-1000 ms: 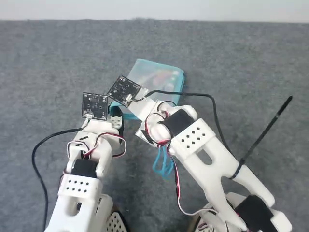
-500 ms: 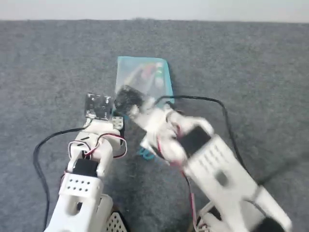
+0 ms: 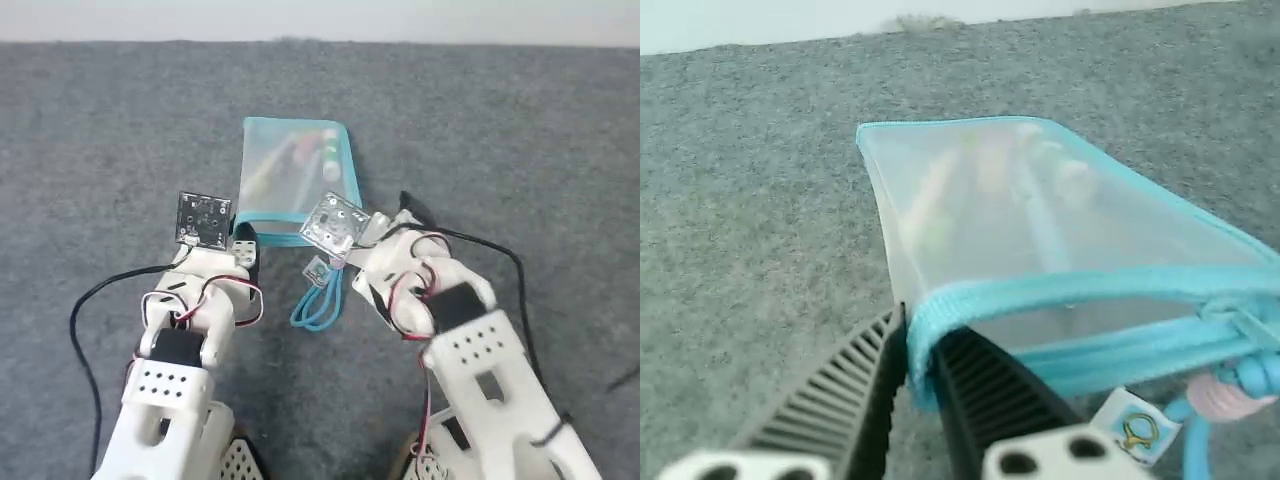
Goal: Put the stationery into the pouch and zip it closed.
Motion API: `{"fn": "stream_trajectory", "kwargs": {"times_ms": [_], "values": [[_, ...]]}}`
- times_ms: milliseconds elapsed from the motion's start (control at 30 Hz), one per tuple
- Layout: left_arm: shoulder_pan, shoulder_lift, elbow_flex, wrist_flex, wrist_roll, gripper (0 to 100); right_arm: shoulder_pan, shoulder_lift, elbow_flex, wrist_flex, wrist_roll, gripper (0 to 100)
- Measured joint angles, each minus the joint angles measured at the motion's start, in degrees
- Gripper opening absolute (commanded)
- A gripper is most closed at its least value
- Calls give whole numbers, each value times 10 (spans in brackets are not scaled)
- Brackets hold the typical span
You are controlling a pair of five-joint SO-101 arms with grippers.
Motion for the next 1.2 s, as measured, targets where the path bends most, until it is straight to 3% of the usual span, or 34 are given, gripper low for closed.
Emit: {"fn": "stream_trajectory", "kwargs": {"times_ms": [333,867,1200], "values": [[-1,0,0,0,0,10,12,173,1,-170,61,344],[-4,0,0,0,0,11,-36,187,6,-299,114,333],[-4,0,0,0,0,11,-43,187,6,-300,124,2]]}}
